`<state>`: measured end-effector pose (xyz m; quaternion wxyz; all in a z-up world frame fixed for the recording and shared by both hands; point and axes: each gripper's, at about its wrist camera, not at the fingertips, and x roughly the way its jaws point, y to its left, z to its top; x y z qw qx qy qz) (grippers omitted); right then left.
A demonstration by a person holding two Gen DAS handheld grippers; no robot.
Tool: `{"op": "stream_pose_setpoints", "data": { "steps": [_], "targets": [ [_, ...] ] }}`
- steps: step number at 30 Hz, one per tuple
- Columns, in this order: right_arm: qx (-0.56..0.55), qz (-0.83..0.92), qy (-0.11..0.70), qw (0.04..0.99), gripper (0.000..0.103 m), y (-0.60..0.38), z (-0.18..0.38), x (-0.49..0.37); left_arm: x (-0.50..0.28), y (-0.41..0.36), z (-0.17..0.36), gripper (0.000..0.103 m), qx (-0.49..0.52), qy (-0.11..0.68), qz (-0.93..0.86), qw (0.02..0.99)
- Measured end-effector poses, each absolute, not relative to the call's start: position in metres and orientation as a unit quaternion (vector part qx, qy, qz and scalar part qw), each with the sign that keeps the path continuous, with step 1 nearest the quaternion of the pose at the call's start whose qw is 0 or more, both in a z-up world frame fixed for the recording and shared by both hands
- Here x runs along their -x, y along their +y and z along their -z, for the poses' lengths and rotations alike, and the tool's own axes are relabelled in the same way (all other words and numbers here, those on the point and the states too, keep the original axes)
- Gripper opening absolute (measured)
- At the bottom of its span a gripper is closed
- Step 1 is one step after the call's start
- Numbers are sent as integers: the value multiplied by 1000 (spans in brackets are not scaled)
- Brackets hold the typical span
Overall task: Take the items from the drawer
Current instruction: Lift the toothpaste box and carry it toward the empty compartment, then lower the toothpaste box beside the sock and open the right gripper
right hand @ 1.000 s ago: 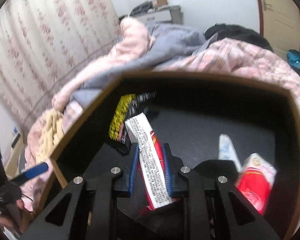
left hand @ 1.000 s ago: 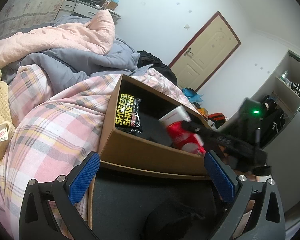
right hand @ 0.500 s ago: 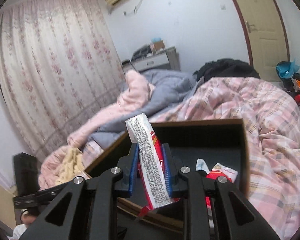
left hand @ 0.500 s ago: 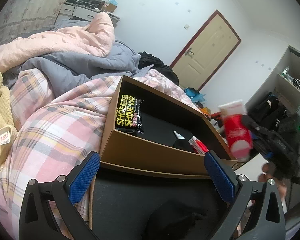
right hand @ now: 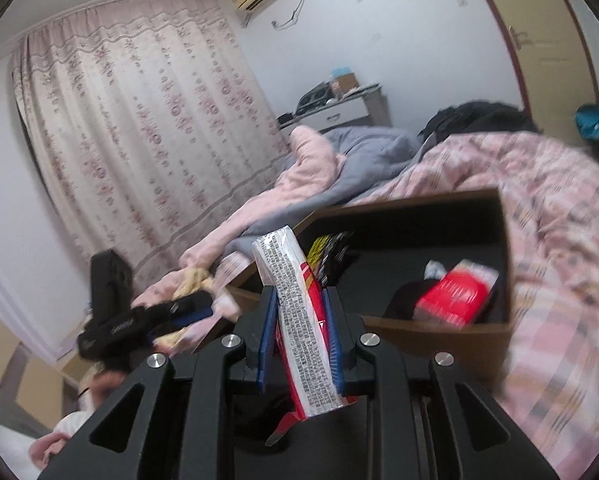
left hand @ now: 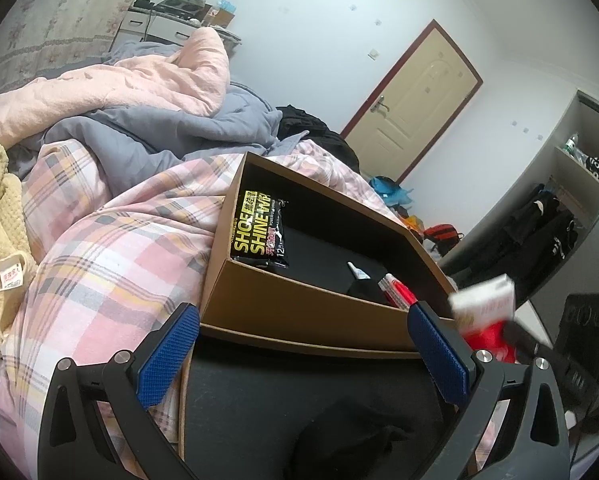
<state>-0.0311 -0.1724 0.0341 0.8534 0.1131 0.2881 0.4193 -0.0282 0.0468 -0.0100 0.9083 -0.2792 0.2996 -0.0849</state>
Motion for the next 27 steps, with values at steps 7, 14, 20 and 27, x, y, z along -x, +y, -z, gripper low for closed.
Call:
{"op": "stream_pose_setpoints", "data": {
  "steps": [7, 14, 20, 27],
  "targets": [
    [-90, -446, 343, 822, 19, -161, -3, 16, 27, 46, 10, 103, 275, 301, 85, 909],
    [-50, -413, 381, 825, 19, -156, 26, 14, 26, 43, 10, 103, 273, 303, 85, 909],
    [-16, -410, 374, 832, 21, -152, 23, 21, 25, 39, 11, 103, 262, 307, 80, 911],
    [29, -387, 398, 831, 27, -148, 41, 22, 25, 35, 12, 103, 251, 311, 78, 913]
  ]
}}
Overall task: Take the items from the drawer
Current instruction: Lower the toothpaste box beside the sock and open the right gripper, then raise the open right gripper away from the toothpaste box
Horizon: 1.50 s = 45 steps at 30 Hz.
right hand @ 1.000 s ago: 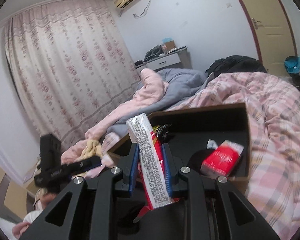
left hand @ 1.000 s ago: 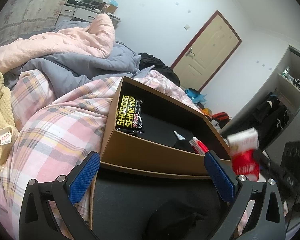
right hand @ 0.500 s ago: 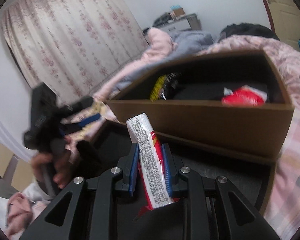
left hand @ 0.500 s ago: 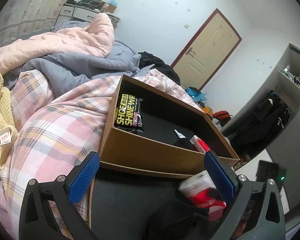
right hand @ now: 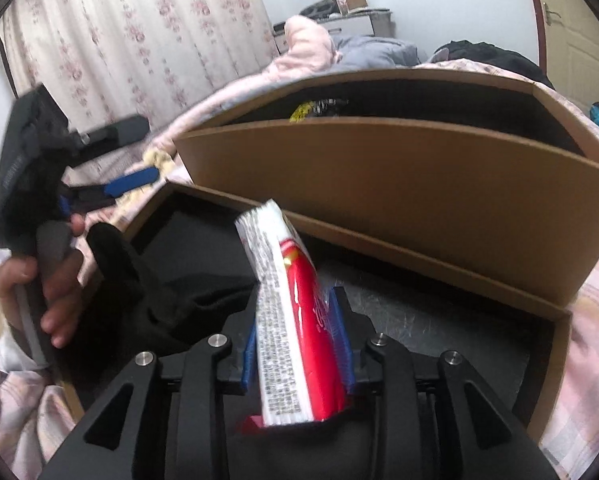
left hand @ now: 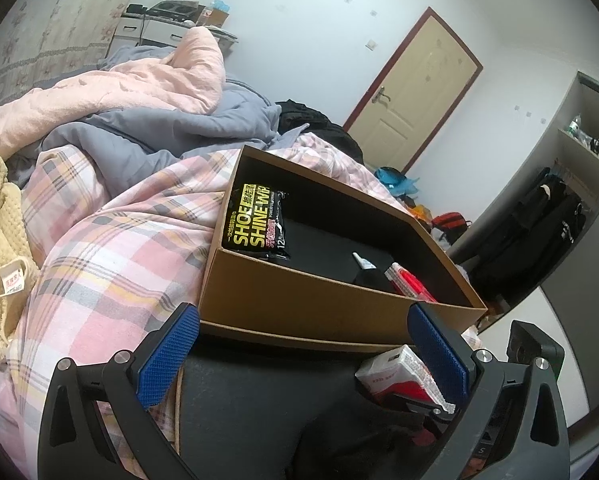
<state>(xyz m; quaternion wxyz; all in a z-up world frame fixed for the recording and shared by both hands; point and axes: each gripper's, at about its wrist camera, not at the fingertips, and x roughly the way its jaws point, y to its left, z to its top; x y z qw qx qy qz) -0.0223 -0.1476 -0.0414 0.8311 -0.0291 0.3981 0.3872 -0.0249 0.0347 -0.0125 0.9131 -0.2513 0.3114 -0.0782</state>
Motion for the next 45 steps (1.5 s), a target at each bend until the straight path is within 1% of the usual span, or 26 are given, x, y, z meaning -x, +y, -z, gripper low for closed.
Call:
{"op": "stream_pose_setpoints", "data": {
  "steps": [5, 10, 13, 15, 16, 18, 22, 24, 25, 26, 33, 38, 45],
  "targets": [
    [27, -388, 398, 831, 27, -152, 39, 24, 25, 35, 13, 103, 252, 312, 77, 913],
    [25, -391, 401, 828, 30, -154, 39, 22, 25, 34, 13, 103, 251, 315, 78, 912],
    [25, -396, 402, 825, 34, -152, 38, 22, 25, 33, 13, 103, 251, 315, 78, 912],
    [25, -406, 400, 821, 45, -148, 38, 23, 25, 33, 13, 103, 251, 315, 78, 912],
    [29, -410, 398, 820, 48, -146, 37, 24, 25, 33, 13, 103, 251, 315, 78, 912],
    [35, -414, 396, 819, 56, -142, 36, 25, 25, 33, 14, 103, 252, 315, 78, 912],
    [38, -415, 394, 819, 66, -143, 35, 28, 25, 33, 14, 103, 251, 315, 78, 912],
    [38, -404, 393, 825, 82, -145, 34, 28, 25, 33, 14, 103, 252, 315, 79, 912],
    [38, -396, 394, 829, 85, -147, 34, 27, 25, 33, 14, 103, 252, 315, 79, 912],
    [37, -391, 394, 831, 86, -144, 35, 25, 25, 33, 14, 103, 252, 315, 78, 912],
    [33, -376, 389, 841, 86, -147, 31, 28, 25, 33, 14, 103, 251, 316, 79, 912],
    [19, -381, 352, 855, 86, -156, 16, 37, 26, 30, 13, 103, 240, 309, 79, 917],
    [-60, -342, 291, 892, 87, -192, -2, 37, 27, 28, 13, 103, 236, 307, 77, 919]
  ]
}}
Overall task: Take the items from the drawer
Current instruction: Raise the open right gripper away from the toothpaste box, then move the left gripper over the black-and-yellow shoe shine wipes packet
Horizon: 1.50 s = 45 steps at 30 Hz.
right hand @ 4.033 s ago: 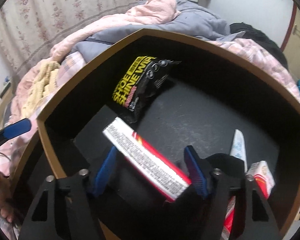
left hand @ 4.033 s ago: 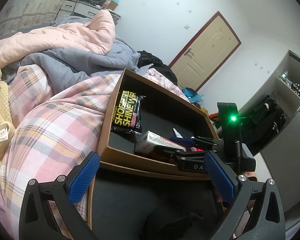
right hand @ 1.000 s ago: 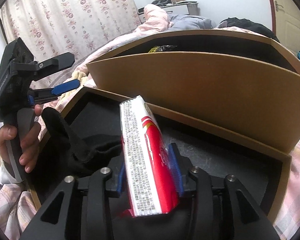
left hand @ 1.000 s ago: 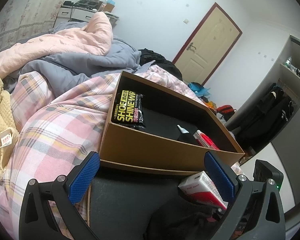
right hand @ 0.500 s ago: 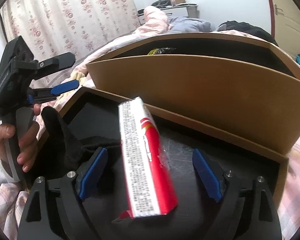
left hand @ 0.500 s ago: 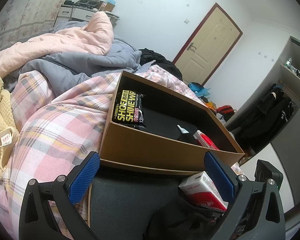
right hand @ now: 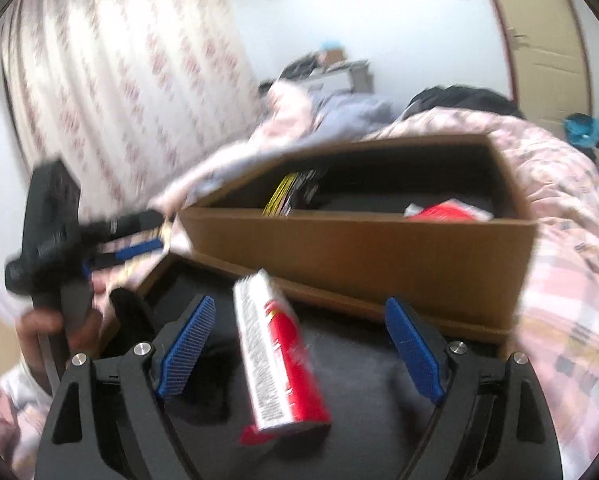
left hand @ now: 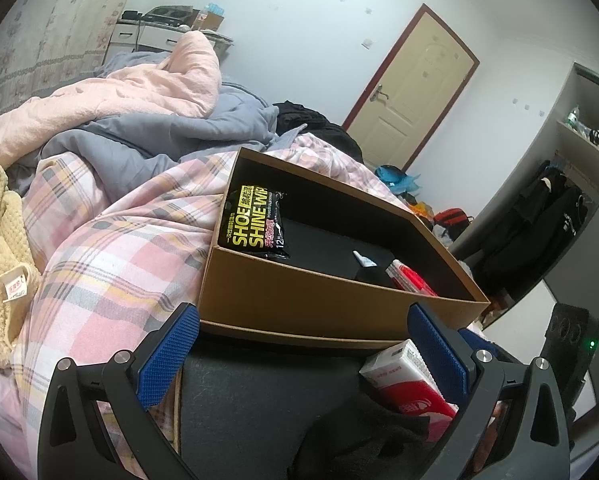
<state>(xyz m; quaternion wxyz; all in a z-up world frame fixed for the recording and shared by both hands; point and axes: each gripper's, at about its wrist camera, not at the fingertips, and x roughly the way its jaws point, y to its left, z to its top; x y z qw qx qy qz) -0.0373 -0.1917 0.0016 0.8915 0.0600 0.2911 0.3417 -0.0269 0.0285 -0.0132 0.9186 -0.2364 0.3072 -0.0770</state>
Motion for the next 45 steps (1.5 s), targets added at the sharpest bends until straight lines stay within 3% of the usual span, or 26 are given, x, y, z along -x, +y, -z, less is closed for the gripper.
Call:
{"op": "stream_pose_setpoints", "data": {
  "steps": [6, 16, 20, 27, 35, 45],
  "targets": [
    [-67, -282, 270, 918, 88, -199, -8, 31, 27, 29, 13, 103, 238, 306, 75, 919],
    [-17, -218, 151, 964, 88, -188, -34, 37, 28, 30, 12, 103, 237, 307, 73, 919],
    [-11, -192, 143, 971, 100, -186, -32, 25, 29, 30, 12, 103, 237, 307, 72, 919],
    [-9, -180, 119, 977, 100, -185, -34, 18, 29, 31, 11, 103, 236, 306, 71, 919],
    [60, -165, 225, 958, 102, -169, -6, 9, 28, 32, 11, 103, 237, 305, 70, 920],
    [76, -147, 219, 962, 102, -174, -4, 25, 23, 33, 9, 103, 249, 307, 70, 916]
  ]
}}
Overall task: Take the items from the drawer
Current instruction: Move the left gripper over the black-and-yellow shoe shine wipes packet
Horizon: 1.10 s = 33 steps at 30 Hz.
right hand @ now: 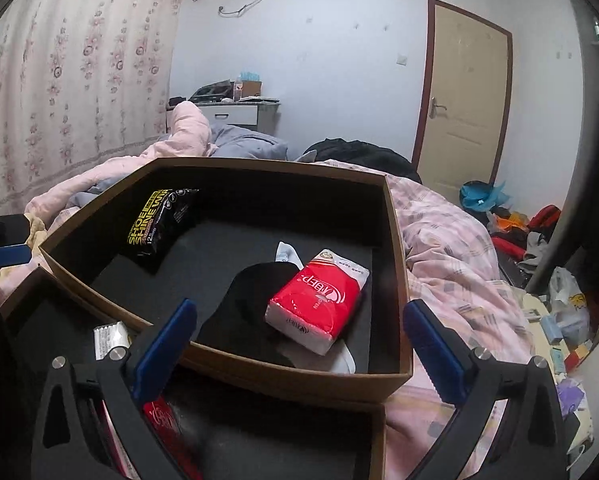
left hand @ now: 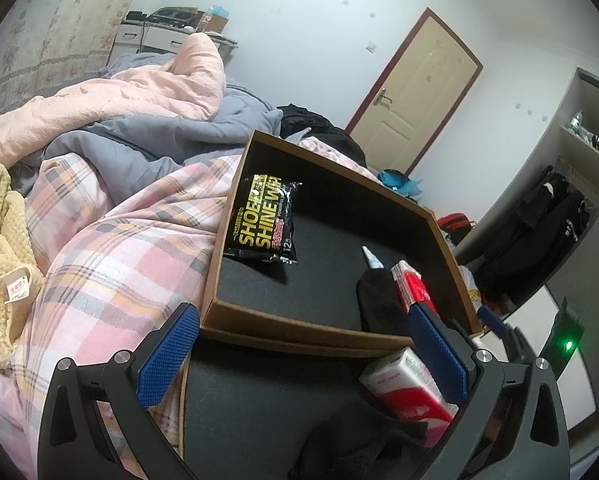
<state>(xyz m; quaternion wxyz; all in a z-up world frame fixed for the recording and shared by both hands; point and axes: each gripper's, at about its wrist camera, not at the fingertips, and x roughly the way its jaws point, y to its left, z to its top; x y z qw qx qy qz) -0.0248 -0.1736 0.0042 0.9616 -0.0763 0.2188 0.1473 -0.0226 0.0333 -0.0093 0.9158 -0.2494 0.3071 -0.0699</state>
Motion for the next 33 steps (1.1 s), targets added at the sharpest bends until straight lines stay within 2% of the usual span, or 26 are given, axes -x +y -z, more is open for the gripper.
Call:
{"op": "stream_pose_setpoints", "data": {
  "steps": [3, 7, 14, 19, 23, 33],
  "targets": [
    [74, -146, 213, 963, 102, -174, -4, 21, 6, 36, -4, 103, 267, 314, 70, 908],
    [68, -149, 210, 964, 102, -175, -5, 22, -25, 29, -18, 103, 233, 331, 39, 914],
    [67, -149, 206, 965, 102, -173, -3, 23, -80, 11, -9, 103, 193, 377, 21, 906],
    [66, -149, 206, 965, 102, -172, -3, 24, -97, 5, -12, 103, 170, 369, 9, 914],
    [66, -149, 206, 965, 102, -173, -3, 24, -113, 1, -4, 103, 137, 392, -5, 910],
    [64, -151, 205, 965, 102, -173, -4, 24, -114, -35, 3, 103, 11, 387, -1, 922]
  ]
}}
